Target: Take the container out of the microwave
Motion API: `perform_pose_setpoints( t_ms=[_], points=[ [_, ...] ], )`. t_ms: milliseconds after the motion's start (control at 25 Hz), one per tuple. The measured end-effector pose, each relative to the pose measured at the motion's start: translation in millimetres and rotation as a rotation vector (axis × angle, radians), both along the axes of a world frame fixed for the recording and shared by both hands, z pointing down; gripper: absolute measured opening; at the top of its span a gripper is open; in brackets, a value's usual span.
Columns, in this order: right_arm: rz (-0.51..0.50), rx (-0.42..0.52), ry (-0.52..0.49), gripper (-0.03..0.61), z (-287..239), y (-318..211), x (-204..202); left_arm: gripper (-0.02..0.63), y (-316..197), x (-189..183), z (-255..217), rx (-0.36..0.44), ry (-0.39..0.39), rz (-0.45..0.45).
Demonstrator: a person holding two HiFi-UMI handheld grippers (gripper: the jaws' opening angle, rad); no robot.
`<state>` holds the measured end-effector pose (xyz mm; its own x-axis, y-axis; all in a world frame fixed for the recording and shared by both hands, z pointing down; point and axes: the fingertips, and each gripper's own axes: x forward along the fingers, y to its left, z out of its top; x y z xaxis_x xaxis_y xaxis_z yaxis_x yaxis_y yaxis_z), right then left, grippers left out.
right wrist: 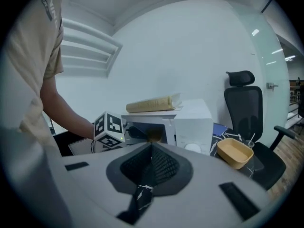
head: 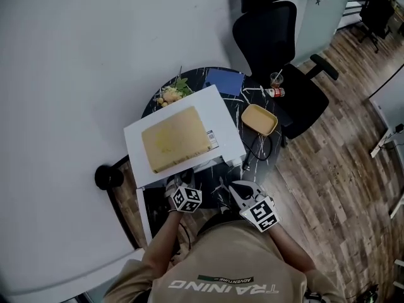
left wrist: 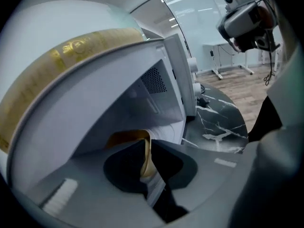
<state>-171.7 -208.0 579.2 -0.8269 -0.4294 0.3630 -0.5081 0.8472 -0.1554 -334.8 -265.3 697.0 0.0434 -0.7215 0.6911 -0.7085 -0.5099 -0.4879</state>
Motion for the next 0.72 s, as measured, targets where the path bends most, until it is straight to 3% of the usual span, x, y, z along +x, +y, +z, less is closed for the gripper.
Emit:
perform_pose_setpoints(
  t_ms=[160,720],
  points=[
    [0.005,-0.044,-0.023,0.008,8.1,-0.6,4.0,0.043,-13.2,-1.2,10.3,-0.014,-0.034,0.044],
    [-0.031,-0.045,0.002,0.008,18.6,-9.3,-0.5,0.034,-21.7,-7.6,45.6,-0.082,0.014,0.052]
  ],
)
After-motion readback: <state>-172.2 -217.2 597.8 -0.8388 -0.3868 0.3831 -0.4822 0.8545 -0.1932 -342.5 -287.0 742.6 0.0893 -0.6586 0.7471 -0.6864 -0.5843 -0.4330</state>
